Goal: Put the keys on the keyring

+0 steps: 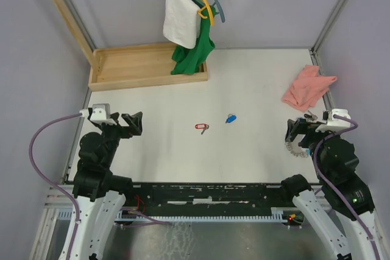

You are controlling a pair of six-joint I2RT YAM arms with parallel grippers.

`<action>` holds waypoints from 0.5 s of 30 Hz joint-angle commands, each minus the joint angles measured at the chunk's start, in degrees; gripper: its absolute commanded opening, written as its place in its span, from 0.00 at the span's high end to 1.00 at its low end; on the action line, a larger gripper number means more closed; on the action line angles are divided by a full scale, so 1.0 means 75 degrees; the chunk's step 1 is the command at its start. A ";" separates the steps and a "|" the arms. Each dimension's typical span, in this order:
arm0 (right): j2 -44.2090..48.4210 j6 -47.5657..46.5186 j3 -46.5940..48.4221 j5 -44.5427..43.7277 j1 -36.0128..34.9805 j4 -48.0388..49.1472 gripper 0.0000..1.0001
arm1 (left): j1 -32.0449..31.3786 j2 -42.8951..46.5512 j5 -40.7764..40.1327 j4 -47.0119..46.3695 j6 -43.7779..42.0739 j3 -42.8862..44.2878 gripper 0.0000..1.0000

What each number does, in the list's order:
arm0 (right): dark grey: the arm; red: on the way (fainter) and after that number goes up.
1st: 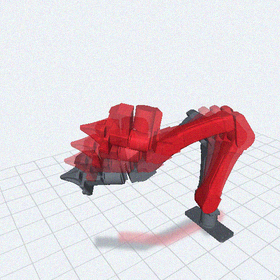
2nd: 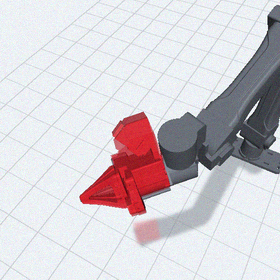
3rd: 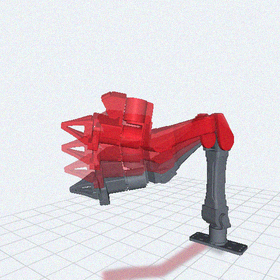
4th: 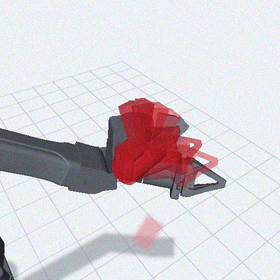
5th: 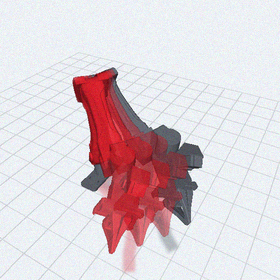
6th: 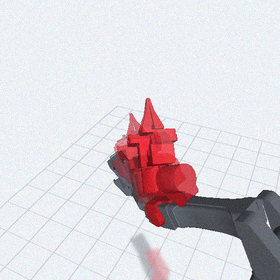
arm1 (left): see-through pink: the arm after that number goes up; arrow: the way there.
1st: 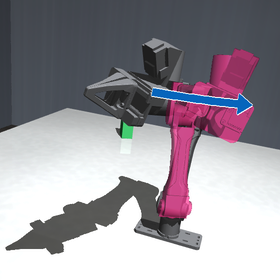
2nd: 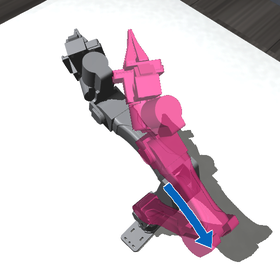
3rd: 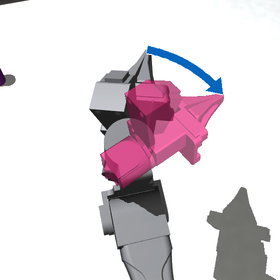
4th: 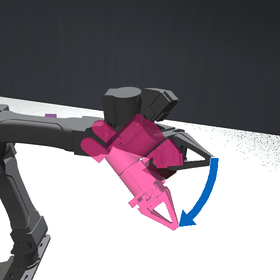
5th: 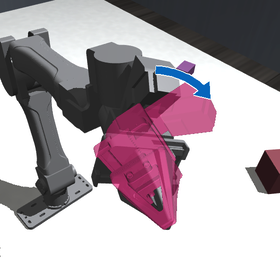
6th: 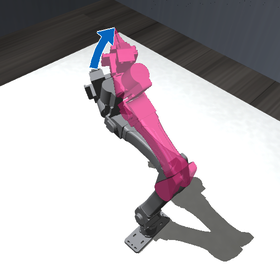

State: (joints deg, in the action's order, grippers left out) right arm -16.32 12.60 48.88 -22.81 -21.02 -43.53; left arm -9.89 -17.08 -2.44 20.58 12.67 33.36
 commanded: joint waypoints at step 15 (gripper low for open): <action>-0.0259 0.0334 0.0022 -0.0485 -0.0042 0.0285 0.00 | -0.0002 0.0299 0.0329 -0.0134 -0.0329 0.0144 0.01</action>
State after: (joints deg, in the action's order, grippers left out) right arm -18.41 13.58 48.88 -23.66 -21.02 -43.33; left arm -9.89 -15.29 -0.93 20.91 12.49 33.36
